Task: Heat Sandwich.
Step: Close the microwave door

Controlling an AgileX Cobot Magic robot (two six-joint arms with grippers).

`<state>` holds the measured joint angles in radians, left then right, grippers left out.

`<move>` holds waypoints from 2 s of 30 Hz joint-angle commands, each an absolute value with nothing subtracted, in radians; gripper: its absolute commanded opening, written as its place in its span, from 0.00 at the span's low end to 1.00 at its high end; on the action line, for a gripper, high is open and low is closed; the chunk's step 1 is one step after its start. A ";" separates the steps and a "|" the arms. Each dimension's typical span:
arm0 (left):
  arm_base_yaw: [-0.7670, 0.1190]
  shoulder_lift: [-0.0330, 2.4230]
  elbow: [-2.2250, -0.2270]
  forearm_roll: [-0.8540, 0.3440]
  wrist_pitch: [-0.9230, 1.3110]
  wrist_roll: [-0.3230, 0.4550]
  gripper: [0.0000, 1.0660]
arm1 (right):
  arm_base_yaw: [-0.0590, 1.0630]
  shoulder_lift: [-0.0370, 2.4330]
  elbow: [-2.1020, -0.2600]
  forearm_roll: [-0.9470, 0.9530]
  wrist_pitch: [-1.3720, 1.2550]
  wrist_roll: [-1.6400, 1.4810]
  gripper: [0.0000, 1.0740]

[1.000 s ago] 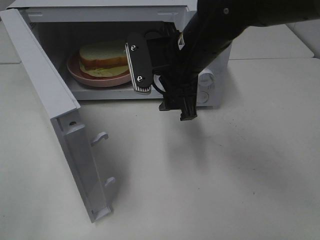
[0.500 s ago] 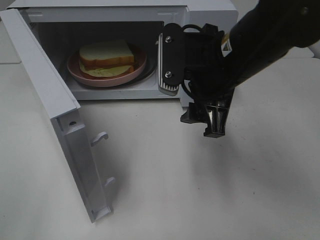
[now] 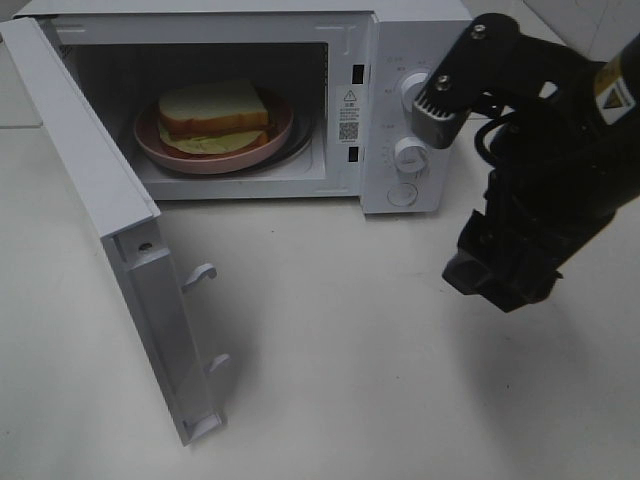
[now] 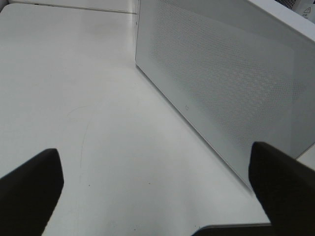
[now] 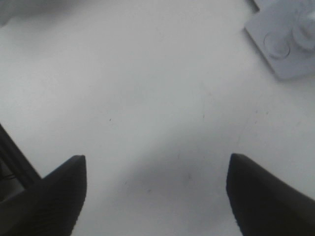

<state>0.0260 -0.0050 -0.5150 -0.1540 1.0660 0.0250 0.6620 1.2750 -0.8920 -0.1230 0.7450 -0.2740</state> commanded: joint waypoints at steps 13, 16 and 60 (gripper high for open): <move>0.024 -0.012 -0.513 -0.155 1.064 0.023 0.91 | 0.658 1.036 -0.886 -0.116 1.177 -0.011 0.71; 0.024 -0.012 -0.513 -0.155 1.064 0.023 0.91 | 0.658 0.942 -0.886 -0.112 1.238 -0.009 0.71; 0.024 -0.012 -0.513 -0.155 1.064 0.023 0.91 | 0.028 0.058 -0.496 -0.093 0.997 0.064 0.71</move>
<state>0.0260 -0.0050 -0.5150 -0.1540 1.0660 0.0250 0.0350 0.0670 -0.4980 -0.0960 1.0130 0.0730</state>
